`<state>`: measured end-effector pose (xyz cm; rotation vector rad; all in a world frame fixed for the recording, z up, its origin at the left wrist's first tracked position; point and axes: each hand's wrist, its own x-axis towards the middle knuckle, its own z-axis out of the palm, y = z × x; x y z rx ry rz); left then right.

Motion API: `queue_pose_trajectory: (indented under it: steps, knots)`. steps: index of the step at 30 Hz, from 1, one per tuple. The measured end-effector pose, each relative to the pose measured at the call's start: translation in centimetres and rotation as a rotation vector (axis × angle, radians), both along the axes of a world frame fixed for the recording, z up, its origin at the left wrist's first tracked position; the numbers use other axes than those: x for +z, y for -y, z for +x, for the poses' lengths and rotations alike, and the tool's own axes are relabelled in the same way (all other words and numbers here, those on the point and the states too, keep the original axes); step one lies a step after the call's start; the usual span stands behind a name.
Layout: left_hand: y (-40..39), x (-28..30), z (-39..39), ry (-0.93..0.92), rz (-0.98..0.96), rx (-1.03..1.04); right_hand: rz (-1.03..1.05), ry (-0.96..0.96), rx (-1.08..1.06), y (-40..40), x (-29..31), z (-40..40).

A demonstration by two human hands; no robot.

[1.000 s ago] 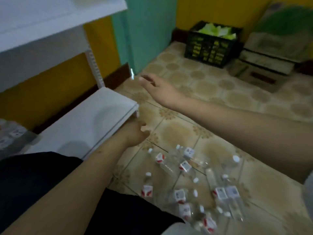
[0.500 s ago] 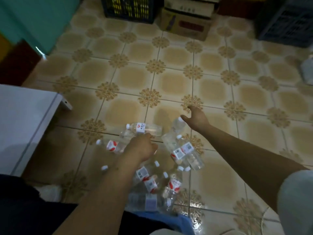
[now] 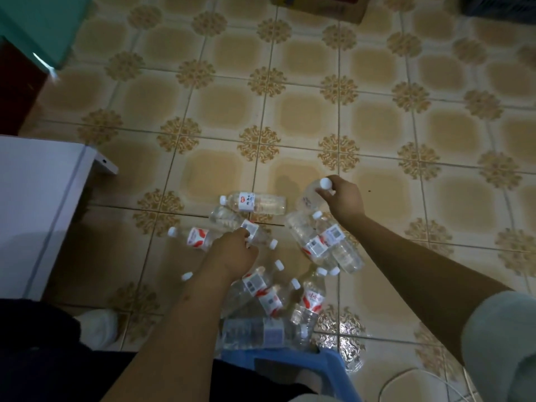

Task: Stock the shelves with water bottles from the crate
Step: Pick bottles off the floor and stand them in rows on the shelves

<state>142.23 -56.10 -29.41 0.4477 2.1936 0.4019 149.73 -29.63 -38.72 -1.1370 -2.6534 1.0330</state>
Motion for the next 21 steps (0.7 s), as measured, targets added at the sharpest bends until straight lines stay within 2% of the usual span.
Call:
queue_pose_trajectory:
  steps: [2,4,8,13,17,21]
  knots:
    - [0.1,0.2,0.0,-0.009,0.058,0.03,-0.018,-0.118,-0.061,0.5,2.2,1.0]
    - [0.2,0.5,0.0,-0.035,0.114,0.074,-0.129,-0.226,-0.148,1.1,4.8,1.9]
    - [0.4,1.4,0.0,-0.204,0.131,0.096,-0.604,-0.487,-0.235,3.8,10.3,2.9]
    - [1.0,5.5,-2.0,-0.395,0.251,0.147,-0.861,-0.581,-0.142,7.7,16.0,2.0]
    - [4.0,10.7,-5.3,-0.38,0.295,0.114,-0.897,-0.651,-0.071,10.1,20.0,0.4]
    - [8.0,16.2,-7.1,-0.554,0.282,0.088,-1.034,-0.701,0.007,13.3,23.0,-1.9]
